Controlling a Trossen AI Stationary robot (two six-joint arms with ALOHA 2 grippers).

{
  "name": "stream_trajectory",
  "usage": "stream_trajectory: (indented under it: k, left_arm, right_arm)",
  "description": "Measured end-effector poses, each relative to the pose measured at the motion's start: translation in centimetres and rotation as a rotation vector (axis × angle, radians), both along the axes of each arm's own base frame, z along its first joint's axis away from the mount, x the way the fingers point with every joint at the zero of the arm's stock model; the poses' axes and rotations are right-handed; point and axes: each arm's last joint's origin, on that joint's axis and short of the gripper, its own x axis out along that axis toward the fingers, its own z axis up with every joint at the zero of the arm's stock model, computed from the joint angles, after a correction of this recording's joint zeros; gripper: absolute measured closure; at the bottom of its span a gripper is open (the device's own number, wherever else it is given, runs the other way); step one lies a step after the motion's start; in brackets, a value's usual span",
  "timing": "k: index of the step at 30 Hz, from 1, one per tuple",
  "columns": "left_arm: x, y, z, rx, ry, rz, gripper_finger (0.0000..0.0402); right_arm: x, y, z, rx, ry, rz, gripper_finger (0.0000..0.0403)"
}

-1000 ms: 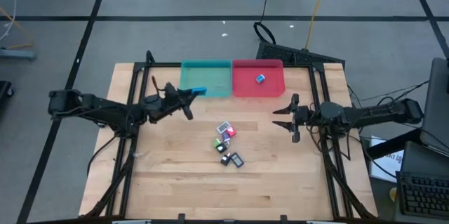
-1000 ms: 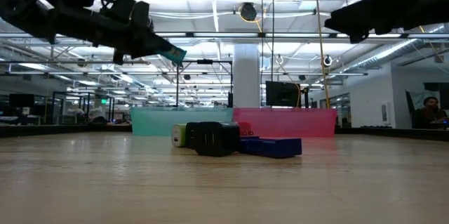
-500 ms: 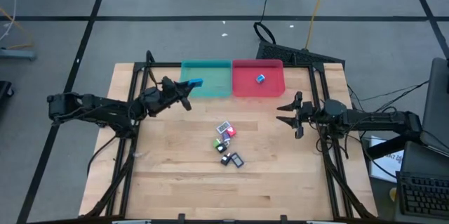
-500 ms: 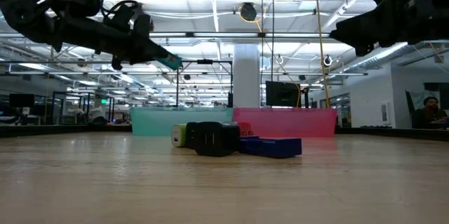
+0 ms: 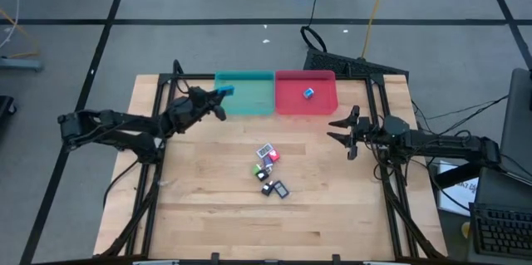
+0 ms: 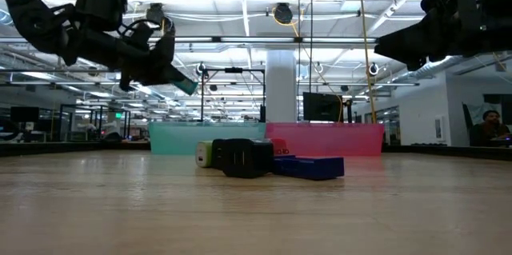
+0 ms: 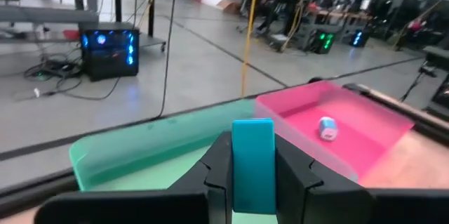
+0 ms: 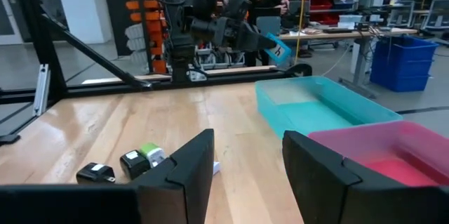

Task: Sort charging adapters and watches
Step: Put the blue watch in the blue bin

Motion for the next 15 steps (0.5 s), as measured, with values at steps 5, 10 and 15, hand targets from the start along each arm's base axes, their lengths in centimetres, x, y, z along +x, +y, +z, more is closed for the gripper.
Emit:
stream_trajectory:
  k: [5,10,15]
  left_arm:
    - [0.4,0.5,-1.6,-0.050,0.055,0.094,0.0328]
    - [1.8,1.2,-2.4,-0.079,0.092,0.109,0.0345]
    - [3.2,1.9,-2.7,-0.069,0.136,0.112,0.0337]
  right_arm:
    - [0.0,0.0,0.0,0.000,0.000,0.000,0.0246]
    - [0.0,0.0,0.0,0.000,0.000,0.000,0.0245]
    - [0.0,0.0,0.0,0.001,0.000,0.000,0.0245]
